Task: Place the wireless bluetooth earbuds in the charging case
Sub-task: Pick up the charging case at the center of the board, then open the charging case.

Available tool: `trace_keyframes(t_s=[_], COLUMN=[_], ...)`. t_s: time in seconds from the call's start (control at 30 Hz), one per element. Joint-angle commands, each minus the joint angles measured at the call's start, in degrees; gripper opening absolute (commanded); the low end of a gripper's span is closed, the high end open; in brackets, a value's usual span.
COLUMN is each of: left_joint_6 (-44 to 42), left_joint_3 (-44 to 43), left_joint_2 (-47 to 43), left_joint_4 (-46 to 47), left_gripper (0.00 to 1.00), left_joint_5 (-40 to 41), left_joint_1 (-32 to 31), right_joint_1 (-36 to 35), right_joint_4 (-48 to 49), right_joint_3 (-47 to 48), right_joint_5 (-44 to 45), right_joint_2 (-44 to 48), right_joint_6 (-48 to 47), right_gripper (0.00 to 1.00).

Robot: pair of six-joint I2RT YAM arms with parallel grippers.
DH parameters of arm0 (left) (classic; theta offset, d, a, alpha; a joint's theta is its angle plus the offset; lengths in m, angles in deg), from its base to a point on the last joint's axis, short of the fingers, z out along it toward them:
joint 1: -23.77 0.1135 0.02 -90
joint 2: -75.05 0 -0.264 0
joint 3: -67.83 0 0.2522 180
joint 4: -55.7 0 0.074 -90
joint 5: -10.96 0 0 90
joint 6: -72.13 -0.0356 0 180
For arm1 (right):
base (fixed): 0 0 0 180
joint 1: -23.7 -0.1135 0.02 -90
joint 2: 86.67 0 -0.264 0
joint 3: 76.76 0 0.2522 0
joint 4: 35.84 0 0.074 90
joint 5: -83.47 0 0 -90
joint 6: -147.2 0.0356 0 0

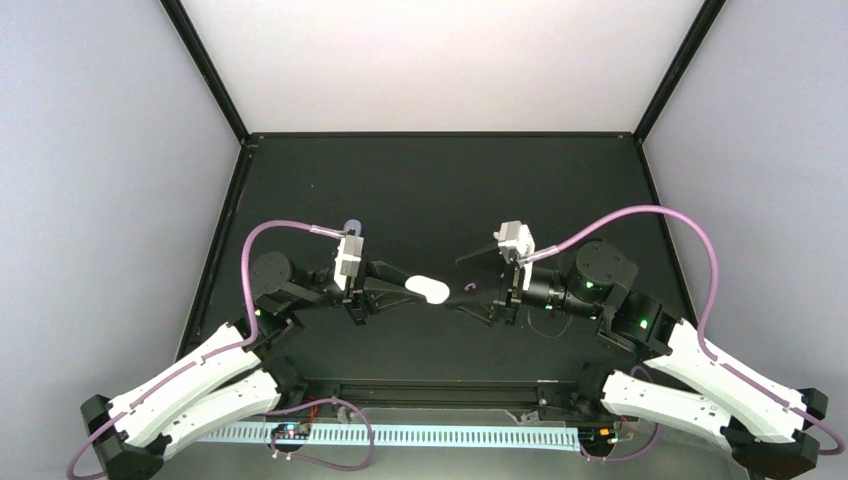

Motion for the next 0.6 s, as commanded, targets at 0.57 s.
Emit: trace_keyframes(t_s=[0.57], left_joint_6=[-7.48], left_joint_3=[1.55], left_joint_2=[-2.79], left_joint_4=[-1.83], left_gripper=[0.02], left_joint_5=[-0.68], left_joint_1=[-0.04], right_joint_1=[-0.08], right_joint_4=[-1.39], right_joint_3=[0.98], right_joint_5=[-5.68], right_joint_2=[-2.07], right_joint_6=[-4.63], right_gripper=[0.81])
